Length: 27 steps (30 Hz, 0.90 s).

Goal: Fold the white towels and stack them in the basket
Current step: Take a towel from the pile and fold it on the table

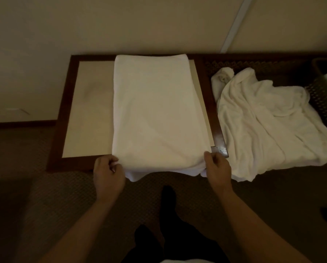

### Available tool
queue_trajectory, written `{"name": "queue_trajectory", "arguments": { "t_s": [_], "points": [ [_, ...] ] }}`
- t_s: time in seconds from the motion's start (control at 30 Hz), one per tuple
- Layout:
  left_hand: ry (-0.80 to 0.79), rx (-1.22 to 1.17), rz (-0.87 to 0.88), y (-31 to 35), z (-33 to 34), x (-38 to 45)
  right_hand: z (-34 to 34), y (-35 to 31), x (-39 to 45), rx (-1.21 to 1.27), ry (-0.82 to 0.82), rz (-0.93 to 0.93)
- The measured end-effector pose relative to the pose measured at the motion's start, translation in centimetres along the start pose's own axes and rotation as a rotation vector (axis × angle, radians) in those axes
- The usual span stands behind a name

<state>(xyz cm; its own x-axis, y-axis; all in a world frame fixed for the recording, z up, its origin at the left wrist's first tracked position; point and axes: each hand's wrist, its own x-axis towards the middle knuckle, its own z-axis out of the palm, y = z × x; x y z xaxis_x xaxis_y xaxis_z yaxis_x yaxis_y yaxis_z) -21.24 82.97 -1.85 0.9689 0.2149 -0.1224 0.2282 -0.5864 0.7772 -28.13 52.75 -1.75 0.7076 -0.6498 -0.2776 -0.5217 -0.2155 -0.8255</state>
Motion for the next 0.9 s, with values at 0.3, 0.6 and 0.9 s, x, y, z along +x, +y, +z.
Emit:
{"name": "queue_trajectory", "arguments": {
  "t_s": [0.3, 0.6, 0.9],
  "points": [
    [-0.301, -0.137, -0.382, 4.7, 0.3, 10.5, 0.6, -6.2, 7.4, -0.156, -0.198, -0.047],
    [-0.163, 0.001, -0.418, 5.7, 2.3, 11.0, 0.8, -5.0, 8.7, -0.214, -0.177, 0.046],
    [-0.024, 0.246, -0.172, 5.9, 3.8, 12.2, 1.1, -5.3, 12.2, -0.289, -0.145, -0.105]
  ]
}}
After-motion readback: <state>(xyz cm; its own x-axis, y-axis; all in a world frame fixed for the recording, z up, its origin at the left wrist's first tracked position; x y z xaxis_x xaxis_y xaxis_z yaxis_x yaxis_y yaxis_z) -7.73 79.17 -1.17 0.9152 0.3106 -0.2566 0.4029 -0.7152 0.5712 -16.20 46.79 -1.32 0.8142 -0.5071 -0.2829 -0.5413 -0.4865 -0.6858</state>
